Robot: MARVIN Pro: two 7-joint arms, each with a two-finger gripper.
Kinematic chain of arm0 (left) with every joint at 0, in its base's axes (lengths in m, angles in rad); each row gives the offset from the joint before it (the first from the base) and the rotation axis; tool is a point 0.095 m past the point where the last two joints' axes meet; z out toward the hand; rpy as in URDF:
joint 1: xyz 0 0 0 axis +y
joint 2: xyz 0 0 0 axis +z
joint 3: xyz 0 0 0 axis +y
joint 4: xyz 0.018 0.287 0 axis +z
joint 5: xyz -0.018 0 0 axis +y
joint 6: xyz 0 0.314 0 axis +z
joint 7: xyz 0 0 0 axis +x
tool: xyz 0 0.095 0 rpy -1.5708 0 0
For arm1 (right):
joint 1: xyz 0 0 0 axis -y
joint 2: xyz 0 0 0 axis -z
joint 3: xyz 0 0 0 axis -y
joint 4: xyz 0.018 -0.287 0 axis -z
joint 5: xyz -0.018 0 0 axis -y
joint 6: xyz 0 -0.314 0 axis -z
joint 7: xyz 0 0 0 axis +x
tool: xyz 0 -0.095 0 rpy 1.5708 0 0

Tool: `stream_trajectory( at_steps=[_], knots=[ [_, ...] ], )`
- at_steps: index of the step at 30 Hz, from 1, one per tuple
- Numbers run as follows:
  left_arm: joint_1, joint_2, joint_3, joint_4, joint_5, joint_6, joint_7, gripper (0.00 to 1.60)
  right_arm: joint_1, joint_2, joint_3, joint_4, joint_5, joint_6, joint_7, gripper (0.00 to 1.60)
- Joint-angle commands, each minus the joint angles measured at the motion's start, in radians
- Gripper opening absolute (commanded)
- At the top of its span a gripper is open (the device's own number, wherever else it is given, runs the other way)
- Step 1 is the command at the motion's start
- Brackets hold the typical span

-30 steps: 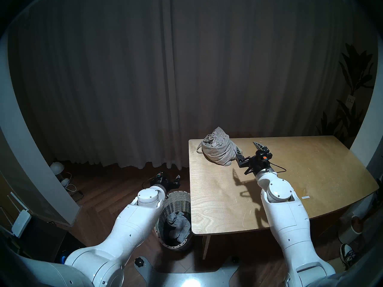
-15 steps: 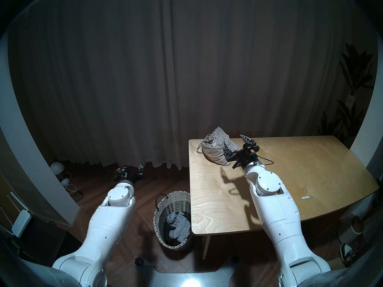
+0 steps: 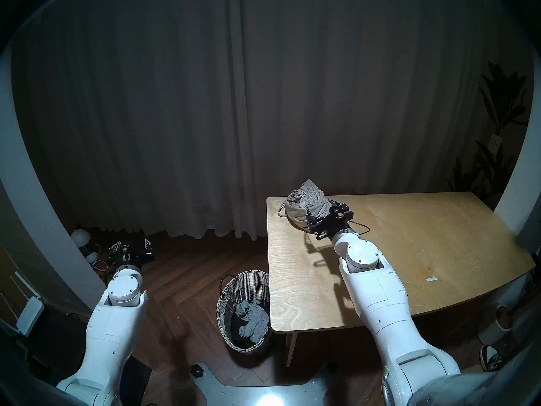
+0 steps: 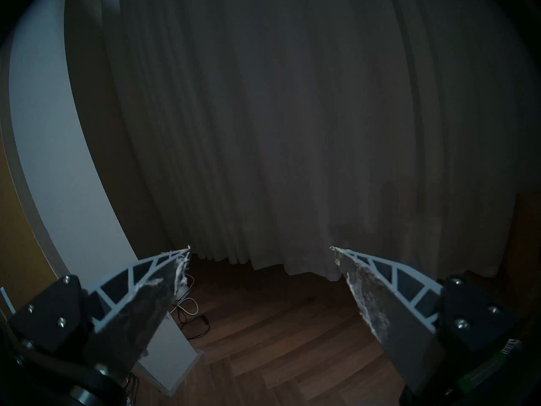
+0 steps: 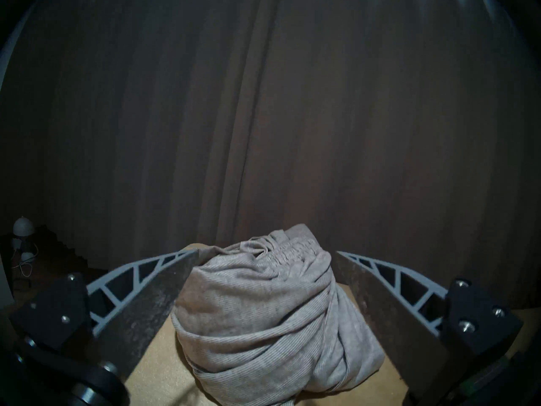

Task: Toss clothes into the laundry hamper

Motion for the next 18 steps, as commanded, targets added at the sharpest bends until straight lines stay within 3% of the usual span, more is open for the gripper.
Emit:
stream_trajectory(
  at_steps=[1,4,10,18],
  knots=[
    [0.061,-0.003,0.014,-0.11,0.008,-0.019,-0.015,1.6,0.107,-0.05,-0.025,0.038,-0.034,0.012,-0.047,1.6],
    [0.089,-0.009,0.025,-0.152,0.01,-0.02,-0.022,1.6,0.139,-0.056,-0.031,0.099,-0.049,0.024,-0.074,1.6],
    [0.144,-0.012,0.043,-0.229,0.01,-0.023,-0.044,1.6,0.115,-0.061,-0.021,0.177,-0.075,0.007,-0.161,1.6],
    [0.195,-0.009,0.06,-0.332,0.008,0.023,-0.076,1.6,0.037,-0.13,-0.047,0.155,-0.105,-0.046,-0.269,1.6]
  ],
)
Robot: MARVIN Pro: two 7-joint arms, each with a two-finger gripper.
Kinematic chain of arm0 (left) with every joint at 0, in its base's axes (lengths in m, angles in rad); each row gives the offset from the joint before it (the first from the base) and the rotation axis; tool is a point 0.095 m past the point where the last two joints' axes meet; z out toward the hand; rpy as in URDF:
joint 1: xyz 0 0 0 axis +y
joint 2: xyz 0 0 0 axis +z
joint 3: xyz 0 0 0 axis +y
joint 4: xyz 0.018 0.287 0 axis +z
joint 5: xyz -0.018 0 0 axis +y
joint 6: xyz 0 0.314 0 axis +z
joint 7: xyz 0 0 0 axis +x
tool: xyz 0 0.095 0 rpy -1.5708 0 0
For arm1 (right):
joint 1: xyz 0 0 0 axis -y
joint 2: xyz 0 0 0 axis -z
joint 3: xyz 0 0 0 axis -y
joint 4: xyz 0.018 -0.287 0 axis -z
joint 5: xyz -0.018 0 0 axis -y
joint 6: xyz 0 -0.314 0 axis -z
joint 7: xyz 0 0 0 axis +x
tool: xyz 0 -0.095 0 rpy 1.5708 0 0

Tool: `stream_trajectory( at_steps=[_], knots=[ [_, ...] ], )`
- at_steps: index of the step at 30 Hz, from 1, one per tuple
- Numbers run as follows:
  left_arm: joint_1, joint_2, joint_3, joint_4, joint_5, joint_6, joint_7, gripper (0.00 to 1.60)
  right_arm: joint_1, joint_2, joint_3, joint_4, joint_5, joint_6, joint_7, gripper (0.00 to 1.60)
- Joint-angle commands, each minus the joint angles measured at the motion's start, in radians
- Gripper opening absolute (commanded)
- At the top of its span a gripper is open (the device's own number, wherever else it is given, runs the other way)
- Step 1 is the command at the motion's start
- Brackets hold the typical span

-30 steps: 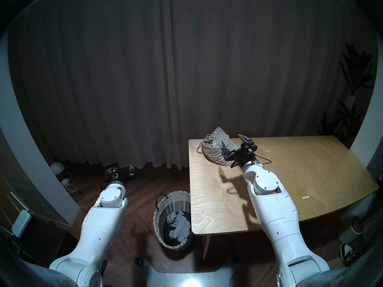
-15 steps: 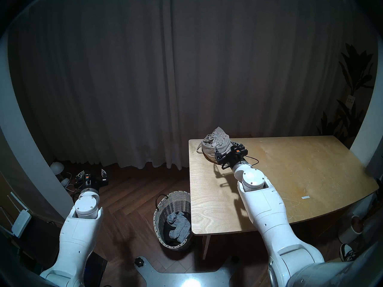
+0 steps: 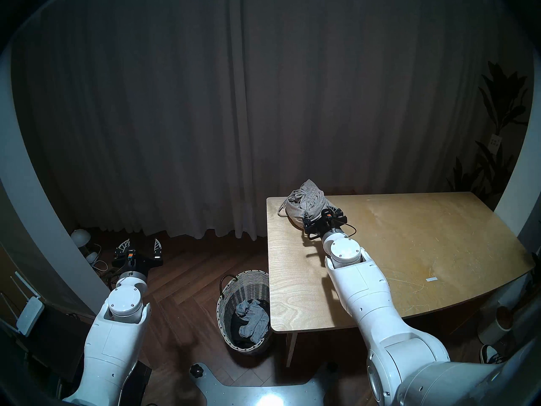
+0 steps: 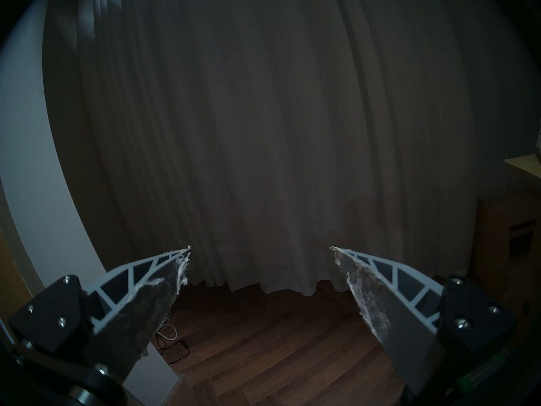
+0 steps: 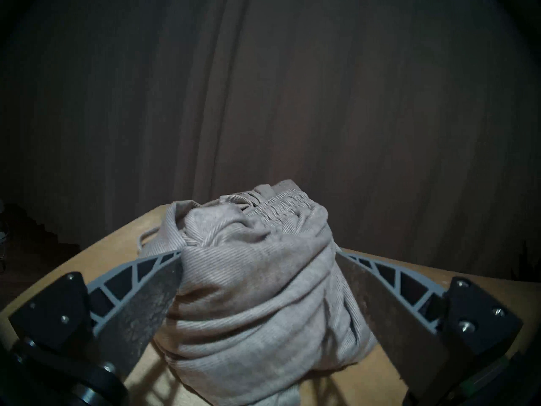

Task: Toss clothes into the laundry hamper

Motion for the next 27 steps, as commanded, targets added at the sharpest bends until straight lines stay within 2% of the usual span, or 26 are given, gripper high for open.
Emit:
stream_trajectory(
  at_steps=[1,5,10,19,21,24,25,26,27],
  knots=[
    [0.04,0.009,0.005,-0.108,-0.003,0.031,-0.023,1.6,-0.02,-0.074,-0.034,0.003,-0.034,-0.047,-0.081,1.6],
    [0.056,0.014,0.005,-0.16,-0.003,0.07,-0.035,1.6,0.039,-0.118,-0.073,0.062,-0.057,-0.036,-0.106,1.6],
    [0.076,0.014,0.003,-0.217,-0.007,0.119,-0.047,1.6,0.113,-0.148,-0.116,0.188,-0.096,-0.009,-0.141,1.6],
    [0.102,0.009,-0.01,-0.254,-0.013,0.159,-0.054,1.6,0.182,-0.168,-0.11,0.298,-0.109,0.034,-0.18,1.6],
    [0.115,0.008,-0.017,-0.27,-0.018,0.173,-0.055,1.6,0.234,-0.168,-0.107,0.379,-0.107,0.05,-0.187,1.6],
    [0.125,0.007,-0.024,-0.282,-0.024,0.184,-0.055,1.6,0.246,-0.166,-0.105,0.412,-0.106,0.048,-0.191,1.6],
    [0.135,0.006,-0.028,-0.295,-0.029,0.197,-0.055,1.6,0.255,-0.165,-0.096,0.448,-0.095,0.033,-0.189,0.13],
    [0.139,0.005,-0.03,-0.302,-0.031,0.204,-0.056,1.6,0.25,-0.161,-0.095,0.447,-0.094,0.024,-0.185,0.0],
    [0.143,0.005,-0.032,-0.309,-0.034,0.211,-0.056,1.6,0.263,-0.163,-0.094,0.48,-0.095,0.008,-0.189,0.0]
  ],
)
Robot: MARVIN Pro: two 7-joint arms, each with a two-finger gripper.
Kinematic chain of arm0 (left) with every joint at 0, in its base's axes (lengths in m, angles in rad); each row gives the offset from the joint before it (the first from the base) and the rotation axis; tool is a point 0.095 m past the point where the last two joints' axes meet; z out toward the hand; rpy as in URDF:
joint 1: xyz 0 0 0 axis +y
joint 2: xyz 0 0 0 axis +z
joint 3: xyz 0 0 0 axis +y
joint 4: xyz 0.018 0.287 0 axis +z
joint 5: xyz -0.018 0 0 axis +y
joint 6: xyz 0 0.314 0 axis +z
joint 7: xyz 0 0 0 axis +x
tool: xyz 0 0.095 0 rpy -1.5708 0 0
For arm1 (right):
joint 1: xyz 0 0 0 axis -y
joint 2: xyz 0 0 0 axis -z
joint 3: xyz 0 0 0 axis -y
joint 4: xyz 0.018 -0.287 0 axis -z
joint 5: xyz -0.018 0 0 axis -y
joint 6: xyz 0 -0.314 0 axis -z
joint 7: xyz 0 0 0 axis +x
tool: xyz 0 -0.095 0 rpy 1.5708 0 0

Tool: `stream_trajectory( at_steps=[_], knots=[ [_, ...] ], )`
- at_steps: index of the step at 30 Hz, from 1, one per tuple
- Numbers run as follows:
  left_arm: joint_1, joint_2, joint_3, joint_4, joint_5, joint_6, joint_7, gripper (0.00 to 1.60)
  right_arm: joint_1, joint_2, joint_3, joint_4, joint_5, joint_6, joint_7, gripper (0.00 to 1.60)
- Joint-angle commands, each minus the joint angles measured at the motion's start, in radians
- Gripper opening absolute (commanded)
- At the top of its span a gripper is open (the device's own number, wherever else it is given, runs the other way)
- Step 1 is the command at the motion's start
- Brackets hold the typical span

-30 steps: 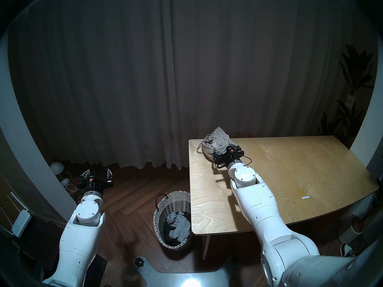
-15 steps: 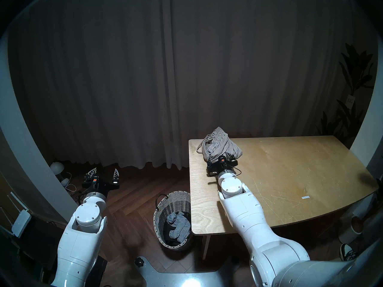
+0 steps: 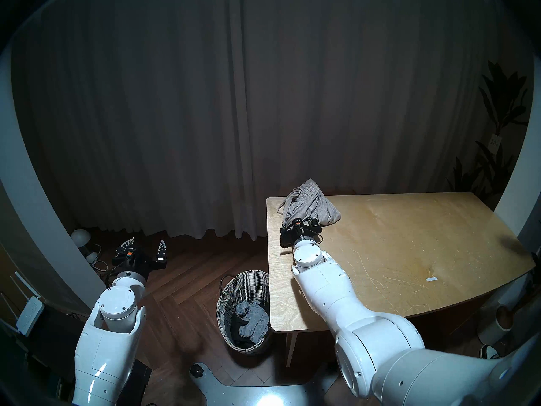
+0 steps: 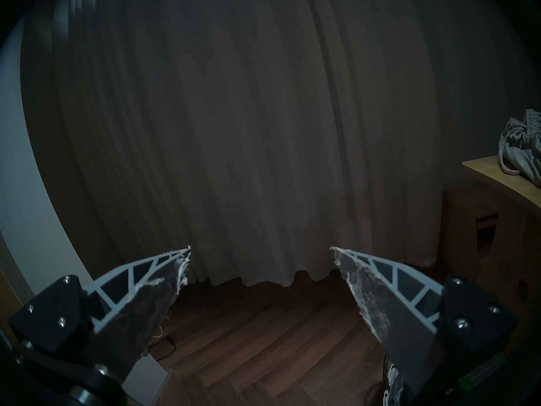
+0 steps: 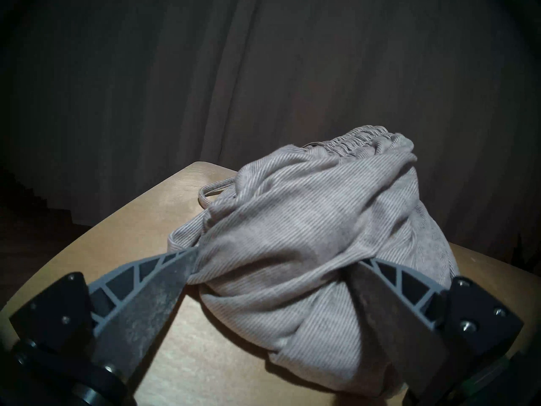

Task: Toss clothes into the laundry hamper

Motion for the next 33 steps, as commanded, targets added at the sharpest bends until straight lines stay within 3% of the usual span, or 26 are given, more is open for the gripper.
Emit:
stream_trajectory(
  at_steps=[1,3,4,6,12,22,33],
  knots=[
    [0.026,-0.004,-0.017,-0.077,-0.011,0.034,0.004,1.6,0.077,-0.011,0.019,0.127,0.018,-0.05,0.003,0.0],
    [0.03,-0.004,-0.019,-0.086,-0.014,0.045,0.004,1.6,0.075,-0.011,0.022,0.126,0.022,-0.076,0.009,0.0],
    [0.035,-0.004,-0.021,-0.098,-0.017,0.061,0.003,1.6,0.077,-0.013,0.023,0.126,0.029,-0.123,0.023,0.0],
    [0.034,-0.004,-0.021,-0.103,-0.023,0.079,0.0,1.6,0.037,-0.018,0.033,0.014,0.051,-0.141,0.043,0.0],
    [0.007,-0.002,-0.002,-0.076,-0.032,0.081,-0.01,1.6,0.105,-0.09,0.029,-0.052,0.077,-0.249,0.08,0.0],
    [0.001,-0.001,0.014,-0.074,-0.046,0.097,-0.016,1.6,0.177,-0.128,0.033,-0.136,0.114,-0.355,0.114,0.0],
    [0.005,0.003,0.023,-0.073,-0.062,0.099,-0.017,1.6,0.18,-0.178,0.018,-0.258,0.159,-0.456,0.17,0.0]
  ],
)
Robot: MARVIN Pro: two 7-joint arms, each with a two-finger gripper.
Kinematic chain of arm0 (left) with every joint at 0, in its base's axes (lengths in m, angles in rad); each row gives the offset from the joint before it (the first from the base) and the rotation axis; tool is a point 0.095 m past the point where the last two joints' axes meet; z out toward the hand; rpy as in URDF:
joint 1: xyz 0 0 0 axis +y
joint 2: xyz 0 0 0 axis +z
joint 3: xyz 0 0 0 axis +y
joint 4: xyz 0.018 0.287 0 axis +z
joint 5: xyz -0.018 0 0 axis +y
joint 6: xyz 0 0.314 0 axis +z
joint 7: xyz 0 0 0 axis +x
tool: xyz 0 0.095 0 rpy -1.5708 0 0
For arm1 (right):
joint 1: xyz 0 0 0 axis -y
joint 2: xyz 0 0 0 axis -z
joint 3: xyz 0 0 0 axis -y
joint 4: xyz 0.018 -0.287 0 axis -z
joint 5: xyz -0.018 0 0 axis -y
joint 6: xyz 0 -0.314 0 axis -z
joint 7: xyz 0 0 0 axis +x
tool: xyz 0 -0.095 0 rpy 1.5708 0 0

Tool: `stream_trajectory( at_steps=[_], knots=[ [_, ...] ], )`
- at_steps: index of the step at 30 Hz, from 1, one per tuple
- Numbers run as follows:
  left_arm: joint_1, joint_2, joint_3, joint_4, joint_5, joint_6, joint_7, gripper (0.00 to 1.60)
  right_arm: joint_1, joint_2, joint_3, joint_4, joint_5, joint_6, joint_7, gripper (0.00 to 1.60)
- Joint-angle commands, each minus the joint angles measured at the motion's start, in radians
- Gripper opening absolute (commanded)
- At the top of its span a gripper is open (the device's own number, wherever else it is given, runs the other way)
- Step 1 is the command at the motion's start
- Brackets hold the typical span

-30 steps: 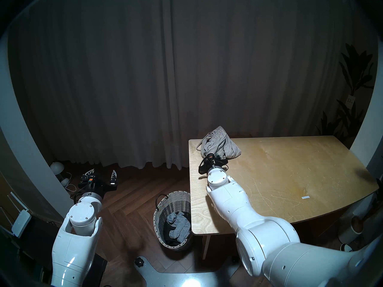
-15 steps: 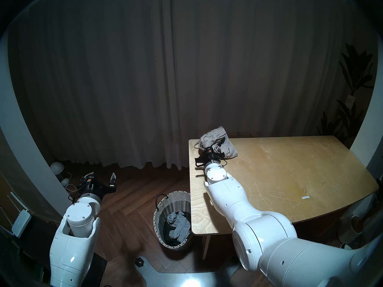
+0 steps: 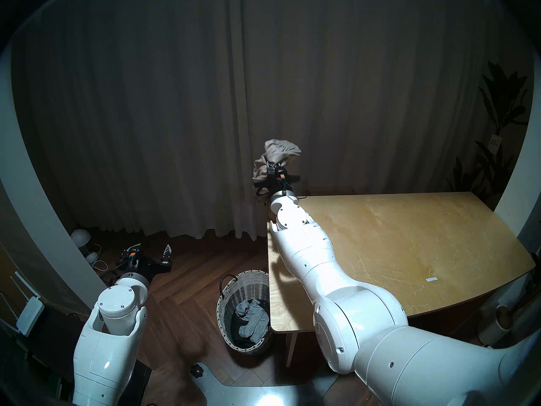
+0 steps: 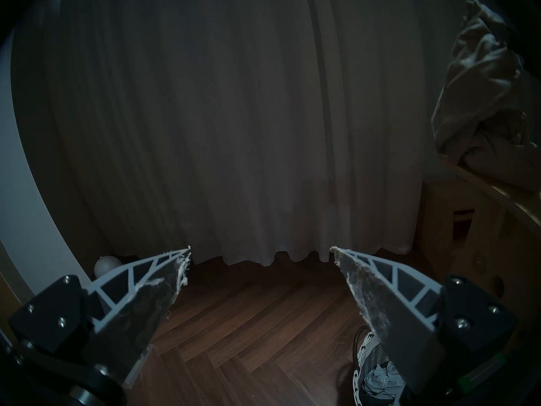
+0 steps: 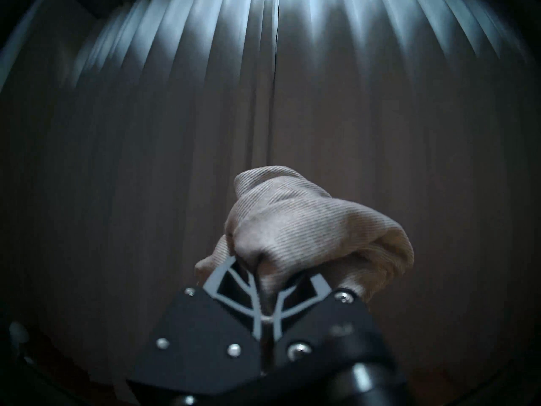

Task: Toss clothes into the laundry hamper

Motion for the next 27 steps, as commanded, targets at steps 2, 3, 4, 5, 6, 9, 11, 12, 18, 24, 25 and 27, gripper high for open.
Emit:
stream_trajectory(
  at_steps=[2,3,4,5,6,9,11,12,18,24,25,27],
  knots=[
    [-0.012,0.004,-0.004,-0.018,0.001,-0.005,0.003,1.6,0.043,-0.067,-0.021,-0.116,0.027,-0.086,0.039,0.0],
    [-0.012,0.004,-0.004,-0.018,0.0,-0.005,0.003,1.6,0.041,-0.075,-0.027,-0.132,0.031,-0.094,0.046,0.0],
    [-0.011,0.003,-0.004,-0.018,-0.001,-0.005,0.003,1.6,0.043,-0.083,-0.032,-0.132,0.034,-0.101,0.051,0.0],
    [-0.01,0.003,-0.004,-0.018,-0.002,-0.005,0.003,1.6,0.041,-0.092,-0.039,-0.151,0.038,-0.109,0.057,0.0],
    [-0.009,0.003,-0.004,-0.018,-0.003,-0.006,0.003,1.6,0.042,-0.1,-0.045,-0.156,0.042,-0.117,0.063,0.0],
    [-0.004,0.003,-0.005,-0.019,-0.005,-0.006,0.004,1.6,0.048,-0.13,-0.065,-0.194,0.056,-0.139,0.08,0.0],
    [0.002,0.003,-0.007,-0.02,-0.006,-0.006,0.006,1.6,0.06,-0.152,-0.078,-0.206,0.066,-0.158,0.089,0.0],
    [0.005,0.003,-0.009,-0.021,-0.007,-0.007,0.006,1.6,0.059,-0.159,-0.083,-0.235,0.07,-0.162,0.093,0.0],
    [0.026,0.0,-0.016,-0.03,-0.009,-0.009,0.013,1.6,0.105,-0.211,-0.108,-0.276,0.101,-0.201,0.107,0.0],
    [0.047,-0.003,-0.022,-0.051,-0.011,-0.014,0.026,1.6,0.13,-0.243,-0.114,-0.337,0.136,-0.225,0.11,0.0],
    [0.051,-0.003,-0.023,-0.054,-0.011,-0.015,0.028,1.6,0.129,-0.247,-0.115,-0.352,0.142,-0.228,0.11,0.0],
    [0.059,-0.003,-0.024,-0.064,-0.011,-0.018,0.033,1.6,0.122,-0.253,-0.118,-0.388,0.153,-0.229,0.111,0.0]
  ],
)
